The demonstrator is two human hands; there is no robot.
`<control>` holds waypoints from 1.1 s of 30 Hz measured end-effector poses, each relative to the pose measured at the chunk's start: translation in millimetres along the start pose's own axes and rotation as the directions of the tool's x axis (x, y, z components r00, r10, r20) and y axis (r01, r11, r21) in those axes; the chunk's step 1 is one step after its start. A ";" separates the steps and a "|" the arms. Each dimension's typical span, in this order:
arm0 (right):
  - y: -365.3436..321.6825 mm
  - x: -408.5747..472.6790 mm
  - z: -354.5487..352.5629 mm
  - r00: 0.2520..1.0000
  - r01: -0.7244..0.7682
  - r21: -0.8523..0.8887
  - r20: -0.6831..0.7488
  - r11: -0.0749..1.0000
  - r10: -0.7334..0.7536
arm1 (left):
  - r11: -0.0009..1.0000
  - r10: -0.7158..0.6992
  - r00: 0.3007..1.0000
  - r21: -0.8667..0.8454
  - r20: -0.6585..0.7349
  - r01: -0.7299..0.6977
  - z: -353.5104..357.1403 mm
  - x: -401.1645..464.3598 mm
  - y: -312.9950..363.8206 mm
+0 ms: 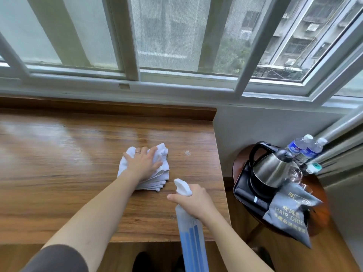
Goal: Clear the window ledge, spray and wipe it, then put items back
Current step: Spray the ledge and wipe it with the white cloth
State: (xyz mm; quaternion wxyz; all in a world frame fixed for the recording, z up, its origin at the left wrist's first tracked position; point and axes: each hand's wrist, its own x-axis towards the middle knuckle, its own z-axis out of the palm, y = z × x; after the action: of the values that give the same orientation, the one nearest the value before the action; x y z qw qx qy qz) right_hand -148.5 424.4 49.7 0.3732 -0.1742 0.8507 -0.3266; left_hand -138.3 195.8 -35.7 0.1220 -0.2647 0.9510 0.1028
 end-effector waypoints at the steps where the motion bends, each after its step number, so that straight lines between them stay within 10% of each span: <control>1: -0.5 -0.8 2.6 1.000 -0.007 0.008 0.001 1.000 0.007 | 1.000 0.007 1.000 0.000 0.009 -0.007 -0.6 1.0 -1.1; 24: -2.4 -22.3 42.3 0.984 -0.178 0.008 0.026 0.984 0.178 | 0.996 0.086 0.996 -0.010 -0.002 -0.086 -0.7 10.0 -12.9; 33: -8.0 -30.2 19.4 0.980 -0.089 0.096 -0.167 0.991 0.104 | 0.992 0.118 0.989 0.042 -0.083 -0.115 17.3 -22.5 -8.9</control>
State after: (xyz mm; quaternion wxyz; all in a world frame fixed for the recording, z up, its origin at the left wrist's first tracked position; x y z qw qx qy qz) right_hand -113.6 426.6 61.0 0.3212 -0.0873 0.8720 -0.3590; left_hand -111.8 203.7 -46.9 0.0798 -0.2105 0.9710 0.0806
